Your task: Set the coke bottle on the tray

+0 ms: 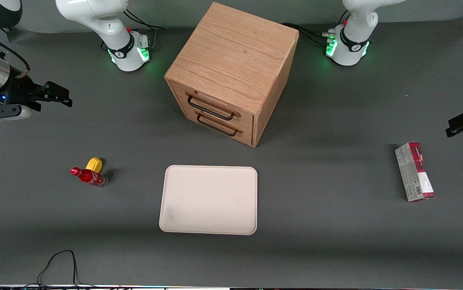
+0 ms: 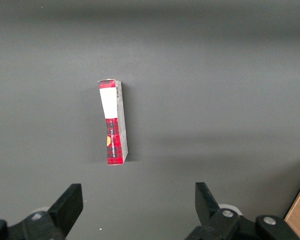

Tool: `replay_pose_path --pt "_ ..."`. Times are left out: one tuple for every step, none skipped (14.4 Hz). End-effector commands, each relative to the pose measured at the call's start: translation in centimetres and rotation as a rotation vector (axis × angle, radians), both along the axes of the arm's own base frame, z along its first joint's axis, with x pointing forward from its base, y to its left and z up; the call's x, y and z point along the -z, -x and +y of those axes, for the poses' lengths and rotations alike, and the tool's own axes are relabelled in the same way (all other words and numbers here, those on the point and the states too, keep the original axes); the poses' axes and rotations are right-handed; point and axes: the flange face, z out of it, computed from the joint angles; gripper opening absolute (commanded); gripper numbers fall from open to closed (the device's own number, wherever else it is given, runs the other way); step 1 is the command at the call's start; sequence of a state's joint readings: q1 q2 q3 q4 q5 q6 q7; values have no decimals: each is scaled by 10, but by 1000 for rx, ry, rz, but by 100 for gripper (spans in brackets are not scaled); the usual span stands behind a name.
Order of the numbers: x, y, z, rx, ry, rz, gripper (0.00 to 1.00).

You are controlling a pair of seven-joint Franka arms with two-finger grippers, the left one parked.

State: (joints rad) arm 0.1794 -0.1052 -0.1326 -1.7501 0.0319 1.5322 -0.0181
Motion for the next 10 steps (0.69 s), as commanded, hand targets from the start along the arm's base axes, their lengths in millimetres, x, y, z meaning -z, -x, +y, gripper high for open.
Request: replay_pose_path --pt "-7 6 0 25 14 -5 100" --pt "-9 6 -1 27 14 -9 100" --pt "-11 5 -2 22 13 -13 100" --pt "-11 6 -1 19 15 -11 100" --pt "-11 6 -1 20 15 -11 100" --pt "-11 6 -1 25 15 -11 100" --pt "-12 6 0 22 17 -13 100" --pt "-13 5 -1 25 24 -16 100" --pt "-15 5 -1 24 29 -19 100" --pt "-16 4 -1 26 29 -23 100"
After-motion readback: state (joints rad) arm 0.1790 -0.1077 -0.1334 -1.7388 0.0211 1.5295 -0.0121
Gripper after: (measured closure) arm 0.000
